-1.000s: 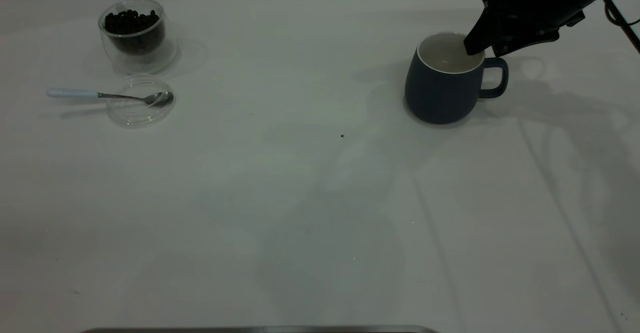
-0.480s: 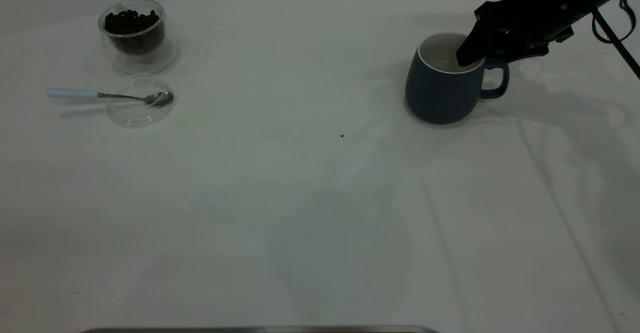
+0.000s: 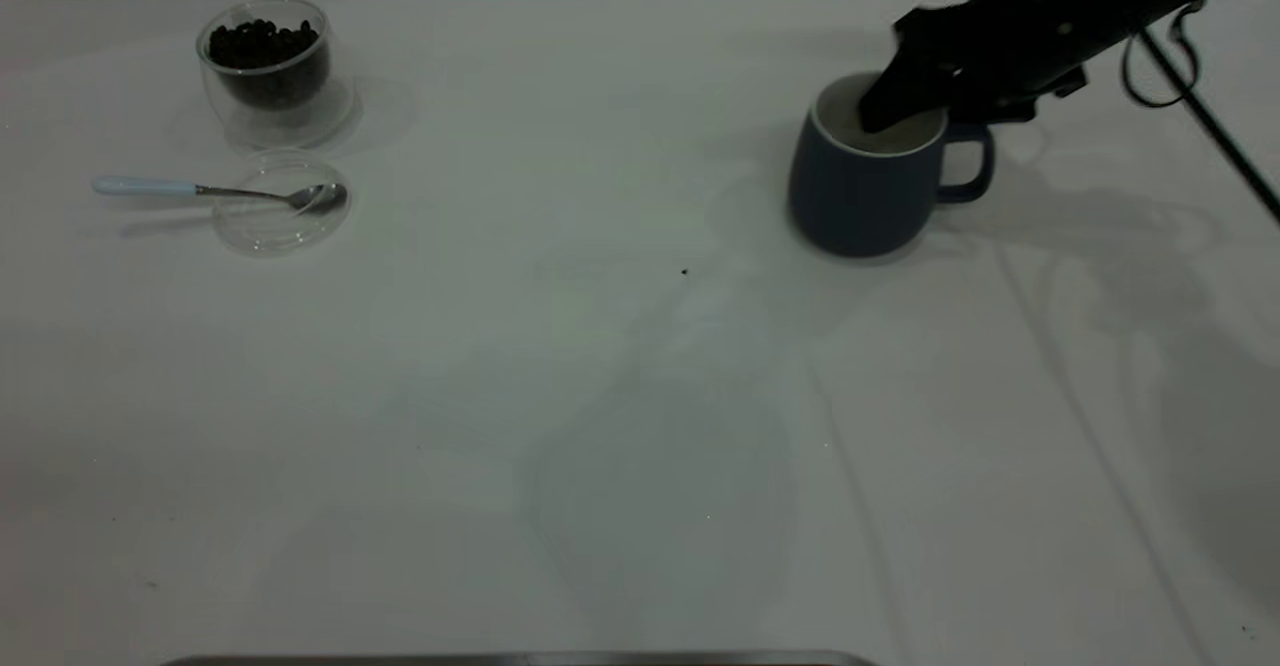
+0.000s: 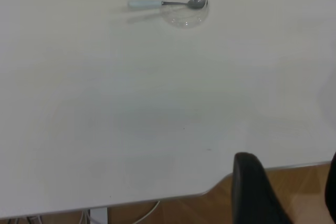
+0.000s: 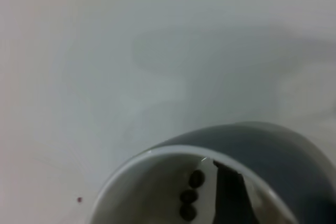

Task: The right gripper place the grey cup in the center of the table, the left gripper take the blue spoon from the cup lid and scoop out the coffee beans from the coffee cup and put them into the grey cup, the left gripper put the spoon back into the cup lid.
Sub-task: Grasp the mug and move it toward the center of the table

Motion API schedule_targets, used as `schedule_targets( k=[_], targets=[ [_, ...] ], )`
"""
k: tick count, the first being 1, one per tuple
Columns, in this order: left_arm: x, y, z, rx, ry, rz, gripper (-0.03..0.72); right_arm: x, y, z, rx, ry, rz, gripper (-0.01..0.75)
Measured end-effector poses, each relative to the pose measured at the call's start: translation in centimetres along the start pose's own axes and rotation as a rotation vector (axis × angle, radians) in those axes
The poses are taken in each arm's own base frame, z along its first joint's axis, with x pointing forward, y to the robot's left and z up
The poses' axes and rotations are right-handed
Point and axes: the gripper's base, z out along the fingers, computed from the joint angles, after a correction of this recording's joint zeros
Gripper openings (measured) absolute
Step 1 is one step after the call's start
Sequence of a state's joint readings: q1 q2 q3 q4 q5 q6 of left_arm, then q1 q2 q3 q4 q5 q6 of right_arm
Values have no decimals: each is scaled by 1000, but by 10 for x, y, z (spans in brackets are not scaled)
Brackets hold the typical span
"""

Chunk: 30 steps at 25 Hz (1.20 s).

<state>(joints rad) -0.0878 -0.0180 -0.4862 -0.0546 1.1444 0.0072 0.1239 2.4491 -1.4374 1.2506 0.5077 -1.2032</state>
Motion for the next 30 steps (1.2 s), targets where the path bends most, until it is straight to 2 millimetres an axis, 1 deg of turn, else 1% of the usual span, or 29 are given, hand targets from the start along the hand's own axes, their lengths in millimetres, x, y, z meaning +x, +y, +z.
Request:
schedule_targets(
  k=[5, 16, 25, 30],
  targets=[
    [0, 0, 0, 0, 0, 0, 405, 4, 24, 16, -19, 11, -26, 453],
    [0, 0, 0, 0, 0, 0, 405, 1, 66, 33, -71, -83, -31, 453],
    [0, 0, 0, 0, 0, 1, 405, 9, 85, 49, -101, -106, -8, 453],
    [0, 0, 0, 0, 0, 1, 405, 0, 97, 57, -118, -128, -50, 453]
  ],
)
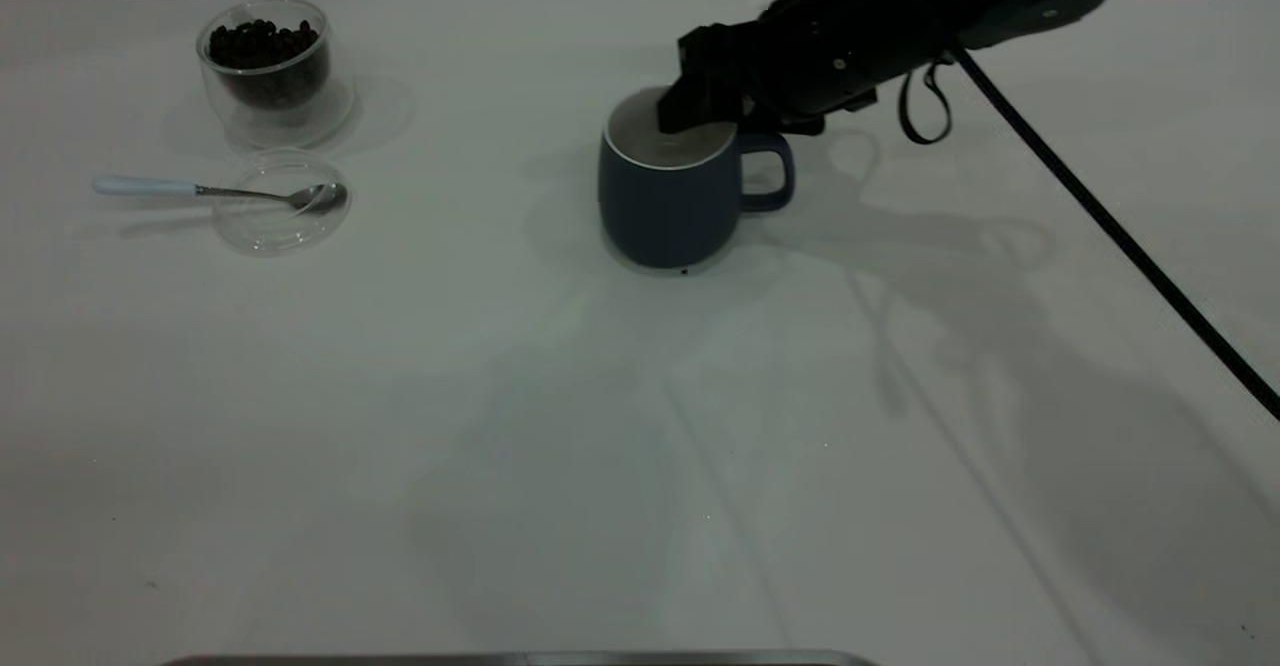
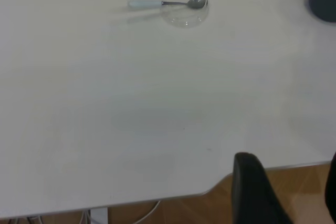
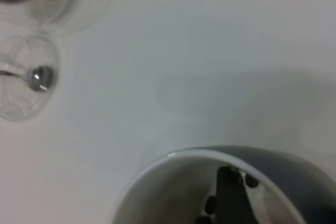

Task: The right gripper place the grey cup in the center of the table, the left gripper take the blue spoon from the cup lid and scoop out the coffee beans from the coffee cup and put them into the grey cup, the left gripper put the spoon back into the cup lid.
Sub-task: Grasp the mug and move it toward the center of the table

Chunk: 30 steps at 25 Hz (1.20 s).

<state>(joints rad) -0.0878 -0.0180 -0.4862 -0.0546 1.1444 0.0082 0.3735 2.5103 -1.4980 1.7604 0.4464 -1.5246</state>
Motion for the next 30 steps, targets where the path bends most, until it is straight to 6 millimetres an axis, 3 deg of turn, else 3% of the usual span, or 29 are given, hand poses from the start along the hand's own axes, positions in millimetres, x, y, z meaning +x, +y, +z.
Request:
schedule_targets(
  k=[6, 16, 24, 30],
  targets=[
    [0, 0, 0, 0, 0, 0, 405, -12, 14, 10, -29, -34, -37, 453],
    [0, 0, 0, 0, 0, 0, 405, -4, 27, 26, -75, -17, -25, 453],
    [0, 0, 0, 0, 0, 0, 405, 1, 23, 28, -69, 0, -37, 453],
    [0, 0, 0, 0, 0, -1, 405, -6, 16, 17, -113, 24, -79, 453]
  ],
)
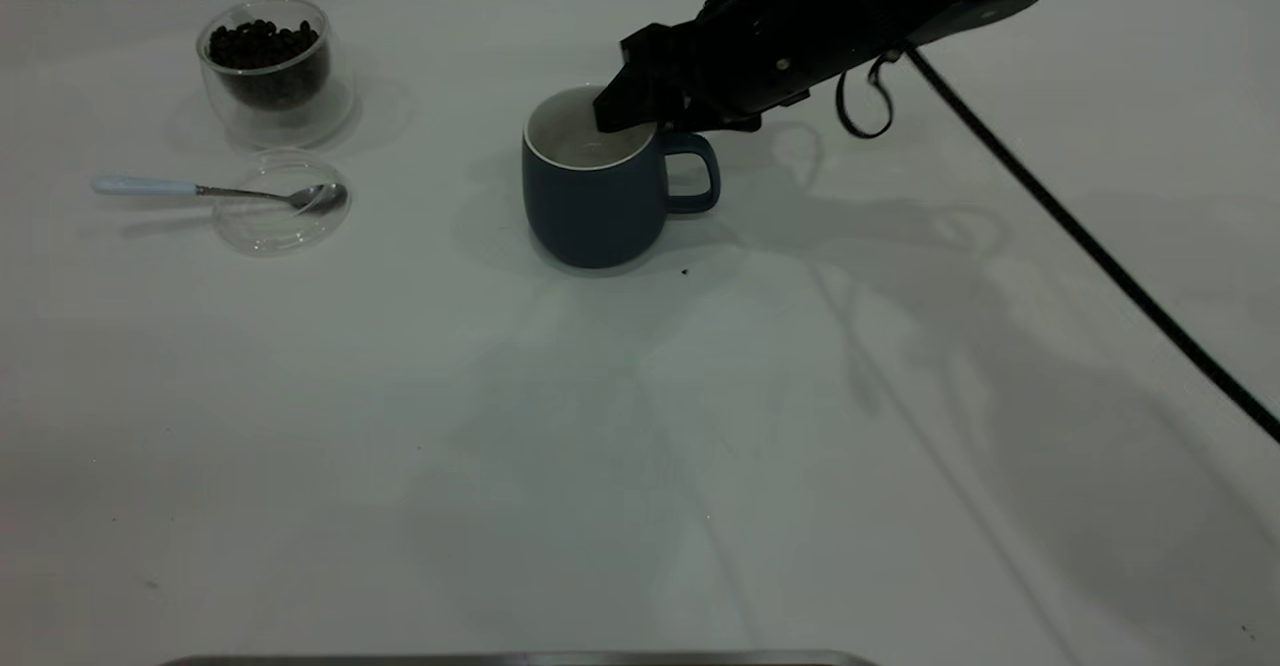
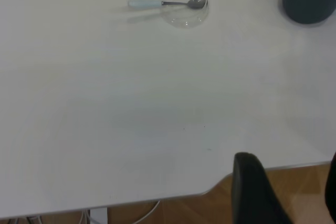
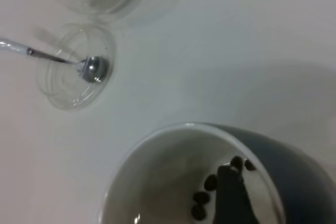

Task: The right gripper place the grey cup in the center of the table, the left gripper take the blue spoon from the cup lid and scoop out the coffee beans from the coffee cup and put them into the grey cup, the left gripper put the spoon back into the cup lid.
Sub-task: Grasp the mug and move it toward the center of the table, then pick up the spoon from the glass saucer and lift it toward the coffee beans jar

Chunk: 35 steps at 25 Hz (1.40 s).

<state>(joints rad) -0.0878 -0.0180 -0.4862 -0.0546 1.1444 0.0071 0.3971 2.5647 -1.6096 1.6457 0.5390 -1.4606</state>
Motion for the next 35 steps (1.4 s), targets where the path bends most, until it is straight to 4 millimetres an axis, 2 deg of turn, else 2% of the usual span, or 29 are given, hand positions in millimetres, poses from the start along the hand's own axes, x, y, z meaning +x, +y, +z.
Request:
schedule_targets(
  k=[4, 8, 12, 15, 20, 23, 26, 29, 31, 35],
  targets=[
    [0, 0, 0, 0, 0, 0, 405, -11, -3, -17, -31, 23, -43, 453],
    [0, 0, 0, 0, 0, 0, 405, -18, -2, -40, -151, 91, -39, 453],
    [0, 0, 0, 0, 0, 0, 405, -32, 14, -79, -365, 180, -7, 453],
    [0, 0, 0, 0, 0, 0, 405, -47, 21, -111, -400, 223, 26, 453],
    [0, 0, 0, 0, 0, 0, 405, -62, 26, -160, -213, 363, 85, 453],
    [0, 0, 0, 0, 0, 0, 405, -64, 31, -196, 60, 507, 72, 453],
    [0, 0, 0, 0, 0, 0, 405, -68, 46, -241, 311, 533, 66, 453],
    [0, 0, 0, 0, 0, 1, 405, -55, 69, -282, 408, 518, 73, 453],
    [0, 0, 0, 0, 0, 1, 405, -41, 93, -314, 420, 480, 58, 453],
    [0, 0, 0, 0, 0, 1, 405, 10, 121, -353, 438, 484, 67, 453]
  ],
)
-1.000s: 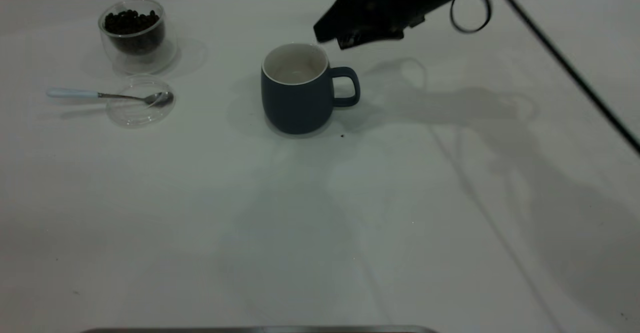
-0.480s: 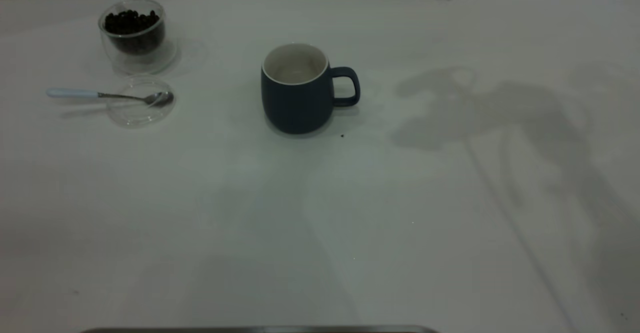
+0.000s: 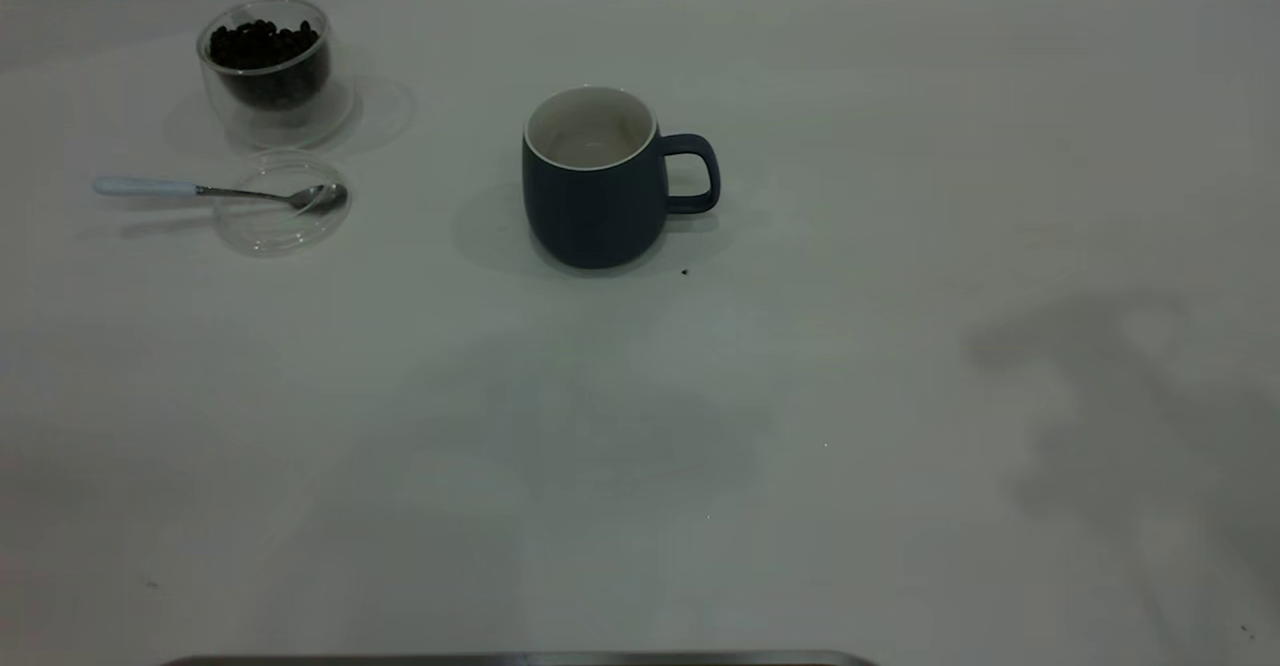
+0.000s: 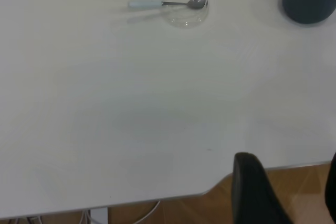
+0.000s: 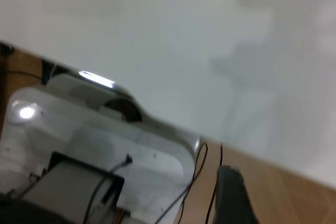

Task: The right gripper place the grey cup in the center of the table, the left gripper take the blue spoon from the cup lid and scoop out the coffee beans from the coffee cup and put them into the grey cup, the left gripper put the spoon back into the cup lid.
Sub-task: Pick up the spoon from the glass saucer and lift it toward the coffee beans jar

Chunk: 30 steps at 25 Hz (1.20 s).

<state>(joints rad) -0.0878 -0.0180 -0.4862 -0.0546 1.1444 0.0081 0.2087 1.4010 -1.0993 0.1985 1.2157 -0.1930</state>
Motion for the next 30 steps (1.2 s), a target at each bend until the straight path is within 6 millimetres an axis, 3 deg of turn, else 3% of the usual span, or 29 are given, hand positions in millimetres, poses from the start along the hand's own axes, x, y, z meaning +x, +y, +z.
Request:
schedule_targets(
  k=[7, 12, 15, 30],
  targets=[
    [0, 0, 0, 0, 0, 0, 405, 100, 3, 11, 84, -40, -6, 453],
    [0, 0, 0, 0, 0, 0, 405, 151, 3, 26, 127, -88, -26, 453],
    [0, 0, 0, 0, 0, 0, 405, 169, 6, 24, 140, -171, -34, 453],
    [0, 0, 0, 0, 0, -1, 405, 223, 17, -9, 208, -604, -45, 453]
  ],
)
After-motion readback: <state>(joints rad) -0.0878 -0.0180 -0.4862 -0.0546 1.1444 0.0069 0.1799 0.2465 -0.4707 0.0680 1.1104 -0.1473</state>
